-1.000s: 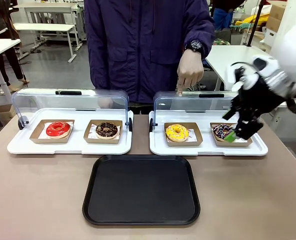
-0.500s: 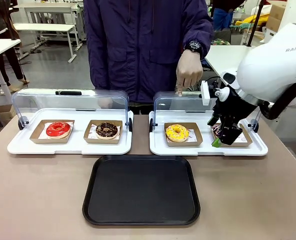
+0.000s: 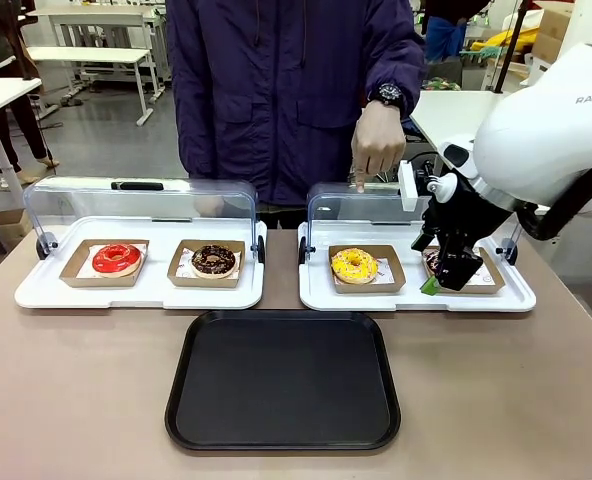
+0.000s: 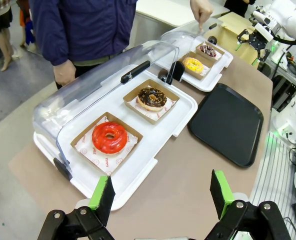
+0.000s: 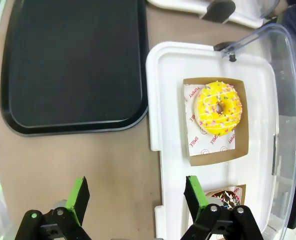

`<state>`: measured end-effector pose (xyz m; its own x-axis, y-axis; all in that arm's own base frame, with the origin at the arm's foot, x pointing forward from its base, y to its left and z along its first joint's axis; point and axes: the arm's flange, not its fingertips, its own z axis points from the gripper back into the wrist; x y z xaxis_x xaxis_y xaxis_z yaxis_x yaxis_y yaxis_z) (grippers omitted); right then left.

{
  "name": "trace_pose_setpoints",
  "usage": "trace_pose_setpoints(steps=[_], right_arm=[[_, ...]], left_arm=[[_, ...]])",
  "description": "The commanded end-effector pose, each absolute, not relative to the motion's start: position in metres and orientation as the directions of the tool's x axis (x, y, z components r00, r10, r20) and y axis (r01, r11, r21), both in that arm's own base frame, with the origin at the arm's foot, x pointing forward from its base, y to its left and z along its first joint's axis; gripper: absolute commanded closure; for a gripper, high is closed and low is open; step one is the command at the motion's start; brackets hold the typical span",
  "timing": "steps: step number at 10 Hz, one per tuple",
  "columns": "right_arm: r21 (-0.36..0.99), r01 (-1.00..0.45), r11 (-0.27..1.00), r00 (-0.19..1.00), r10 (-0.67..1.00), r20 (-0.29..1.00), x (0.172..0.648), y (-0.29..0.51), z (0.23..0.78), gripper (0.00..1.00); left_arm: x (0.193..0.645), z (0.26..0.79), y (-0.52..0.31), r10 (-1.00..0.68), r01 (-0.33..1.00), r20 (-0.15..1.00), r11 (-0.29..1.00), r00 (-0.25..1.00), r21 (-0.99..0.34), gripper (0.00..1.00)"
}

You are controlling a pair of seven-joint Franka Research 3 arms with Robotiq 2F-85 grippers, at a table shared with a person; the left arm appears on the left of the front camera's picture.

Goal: Move the third donut from the left to the tray.
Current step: Pick up the Paper togo box containing the Donut indicated by the person and place it on the Handle tray.

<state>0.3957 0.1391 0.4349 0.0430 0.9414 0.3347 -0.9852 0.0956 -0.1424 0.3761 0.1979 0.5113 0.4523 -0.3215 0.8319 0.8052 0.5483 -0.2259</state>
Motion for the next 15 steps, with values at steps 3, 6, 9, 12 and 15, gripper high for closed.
trace_pose_setpoints(steps=[3, 6, 9, 12, 15], right_arm=[[-0.291, -0.954, 0.076, -0.006, 0.963, 0.271, 0.419, 0.157, 0.408, 0.00], [-0.408, -0.909, 0.088, -0.009, 0.973, 0.230, 0.416, 0.165, 0.380, 0.00], [-0.443, -0.894, 0.063, -0.031, 0.979, 0.202, 0.435, 0.172, 0.360, 0.00], [-0.431, -0.901, 0.050, -0.024, 0.986, 0.165, 0.455, 0.174, 0.346, 0.00], [-0.432, -0.901, 0.045, -0.027, 0.987, 0.160, 0.473, 0.170, 0.337, 0.00]], left_arm=[[0.375, 0.513, 0.197, -0.320, 0.814, 0.840, 0.539, 0.438, -0.219, 0.00], [0.375, 0.513, 0.197, -0.320, 0.814, 0.840, 0.539, 0.438, -0.219, 0.00], [0.375, 0.513, 0.197, -0.320, 0.814, 0.840, 0.539, 0.438, -0.219, 0.00], [0.375, 0.513, 0.197, -0.320, 0.814, 0.840, 0.539, 0.438, -0.219, 0.00], [0.375, 0.513, 0.197, -0.320, 0.814, 0.840, 0.539, 0.438, -0.219, 0.00]])
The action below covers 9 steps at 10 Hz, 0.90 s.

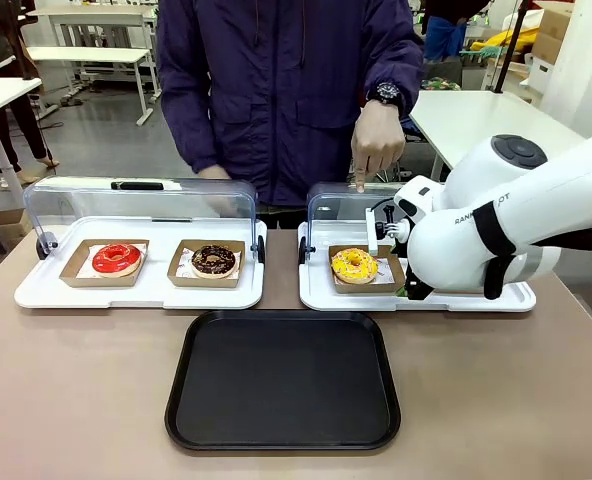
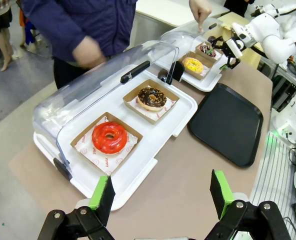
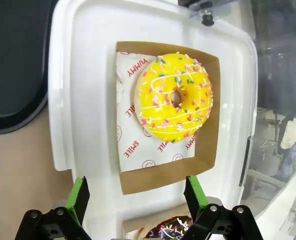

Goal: Move the third donut from the left to the tray.
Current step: Pick up the Paper togo box containing the Donut indicated by the person and place it on the Handle tray.

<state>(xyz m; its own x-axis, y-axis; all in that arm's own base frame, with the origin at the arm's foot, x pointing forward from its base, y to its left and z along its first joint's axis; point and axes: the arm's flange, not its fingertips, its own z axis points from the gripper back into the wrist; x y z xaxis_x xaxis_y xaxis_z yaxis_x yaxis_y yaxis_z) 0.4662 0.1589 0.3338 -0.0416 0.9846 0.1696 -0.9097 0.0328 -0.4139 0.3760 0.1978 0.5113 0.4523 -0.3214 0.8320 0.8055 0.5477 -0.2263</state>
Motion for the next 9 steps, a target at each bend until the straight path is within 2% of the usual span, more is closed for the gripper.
trace_pose_setpoints(steps=[1, 9], right_arm=[[-0.425, -0.904, 0.037, -0.031, 0.988, 0.152, 0.477, 0.171, 0.333, 0.00], [-0.375, -0.927, 0.014, -0.047, 0.987, 0.155, 0.494, 0.179, 0.306, 0.00]], left_arm=[[0.375, 0.513, 0.197, -0.320, 0.814, 0.840, 0.539, 0.438, -0.219, 0.00], [0.375, 0.513, 0.197, -0.320, 0.814, 0.840, 0.539, 0.438, -0.219, 0.00]])
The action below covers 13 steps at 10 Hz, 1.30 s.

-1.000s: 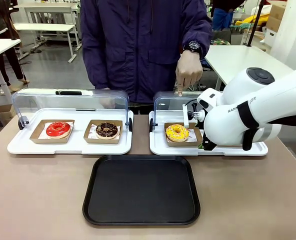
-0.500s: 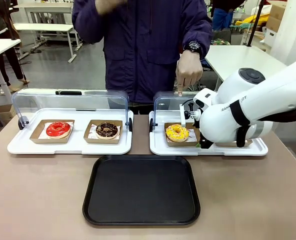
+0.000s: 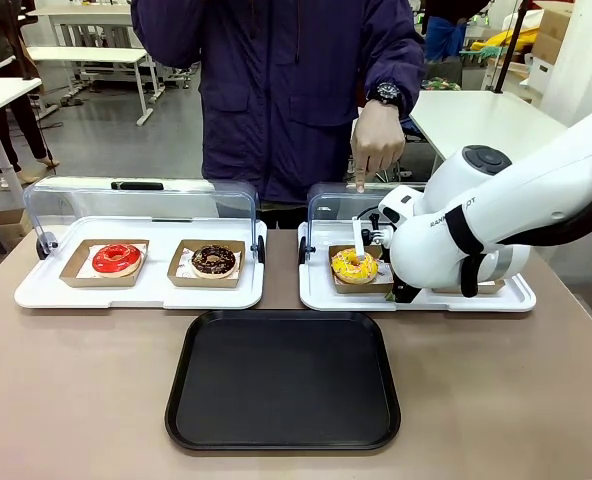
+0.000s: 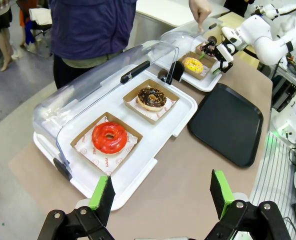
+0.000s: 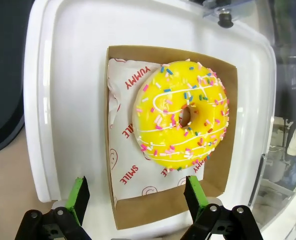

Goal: Move the third donut from the left to the tray.
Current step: Pick up the Paper togo box containing the Donut indicated by the person and place it on the Handle tray.

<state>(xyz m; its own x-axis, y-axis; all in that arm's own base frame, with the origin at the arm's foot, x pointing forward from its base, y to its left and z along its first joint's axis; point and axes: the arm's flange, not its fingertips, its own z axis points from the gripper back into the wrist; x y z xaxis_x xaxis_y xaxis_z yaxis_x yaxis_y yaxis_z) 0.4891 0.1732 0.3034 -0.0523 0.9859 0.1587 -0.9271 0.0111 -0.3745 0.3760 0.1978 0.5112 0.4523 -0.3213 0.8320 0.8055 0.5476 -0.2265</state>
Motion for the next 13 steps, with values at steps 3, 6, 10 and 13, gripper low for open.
trace_pose_setpoints(steps=[3, 6, 10, 13], right_arm=[[-0.358, -0.934, 0.012, -0.039, 0.990, 0.137, 0.4931, 0.1760, 0.3036, 0.00], [-0.338, -0.941, 0.001, -0.046, 0.990, 0.131, 0.4934, 0.1754, 0.3042, 1.00], [-0.321, -0.947, -0.006, -0.044, 0.993, 0.110, 0.4930, 0.1721, 0.3099, 0.96], [-0.312, -0.950, -0.006, -0.042, 0.993, 0.111, 0.4935, 0.1727, 0.3102, 1.00]], left_arm=[[0.3748, 0.5133, 0.1971, -0.320, 0.814, 0.840, 0.539, 0.438, -0.219, 0.00], [0.3748, 0.5133, 0.1971, -0.320, 0.814, 0.840, 0.539, 0.438, -0.219, 0.00], [0.3748, 0.5133, 0.1971, -0.320, 0.814, 0.840, 0.539, 0.438, -0.219, 0.00], [0.3748, 0.5133, 0.1971, -0.320, 0.814, 0.840, 0.539, 0.438, -0.219, 0.00]])
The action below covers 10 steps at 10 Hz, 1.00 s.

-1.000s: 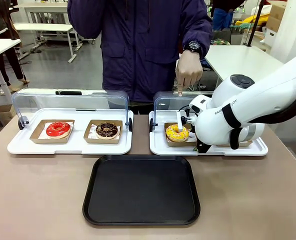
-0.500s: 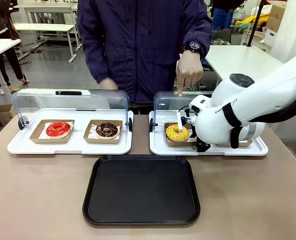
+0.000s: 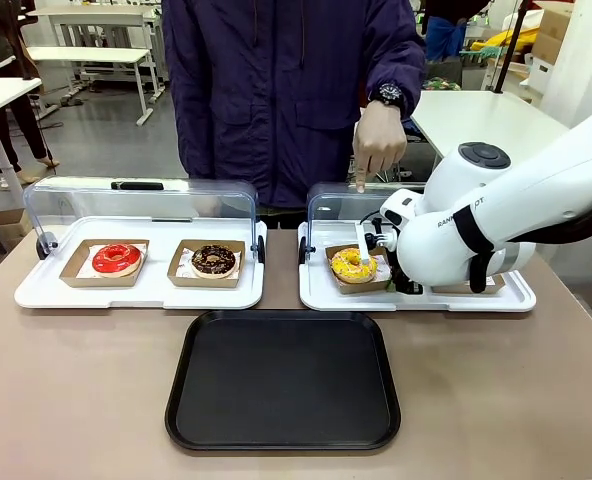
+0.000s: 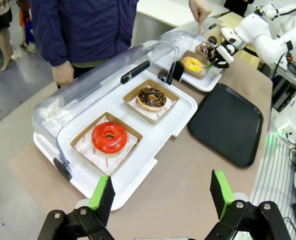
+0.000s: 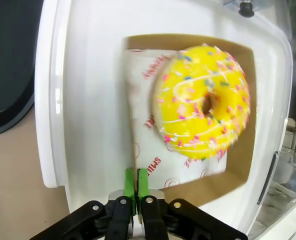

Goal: Move the third donut from the left to the tray.
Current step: Pick up the Paper togo box containing the Donut indicated by the person and place it on the Handle tray.

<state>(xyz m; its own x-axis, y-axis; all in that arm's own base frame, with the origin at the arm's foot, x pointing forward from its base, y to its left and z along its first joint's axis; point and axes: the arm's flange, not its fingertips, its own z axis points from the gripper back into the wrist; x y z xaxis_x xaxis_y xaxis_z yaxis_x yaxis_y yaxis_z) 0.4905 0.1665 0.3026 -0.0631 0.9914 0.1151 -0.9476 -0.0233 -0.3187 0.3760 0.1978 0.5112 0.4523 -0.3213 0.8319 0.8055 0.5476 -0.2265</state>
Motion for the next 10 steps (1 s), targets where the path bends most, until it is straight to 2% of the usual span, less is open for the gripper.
trace_pose_setpoints(steps=[1, 4, 8, 10], right_arm=[[-0.309, -0.951, -0.006, -0.041, 0.993, 0.108, 0.494, 0.172, 0.310, 1.00], [-0.302, -0.953, -0.012, -0.059, 0.987, 0.146, 0.493, 0.174, 0.315, 1.00], [-0.305, -0.952, -0.029, -0.068, 0.991, 0.118, 0.490, 0.173, 0.302, 0.98], [-0.394, -0.918, 0.043, 0.004, 0.995, 0.100, 0.472, 0.169, 0.332, 0.98]], left_arm=[[0.375, 0.513, 0.197, -0.320, 0.814, 0.840, 0.539, 0.438, -0.219, 0.00], [0.375, 0.513, 0.197, -0.320, 0.814, 0.840, 0.539, 0.438, -0.219, 0.00], [0.375, 0.513, 0.197, -0.320, 0.814, 0.840, 0.539, 0.438, -0.219, 0.00], [0.375, 0.513, 0.197, -0.320, 0.814, 0.840, 0.539, 0.438, -0.219, 0.00]])
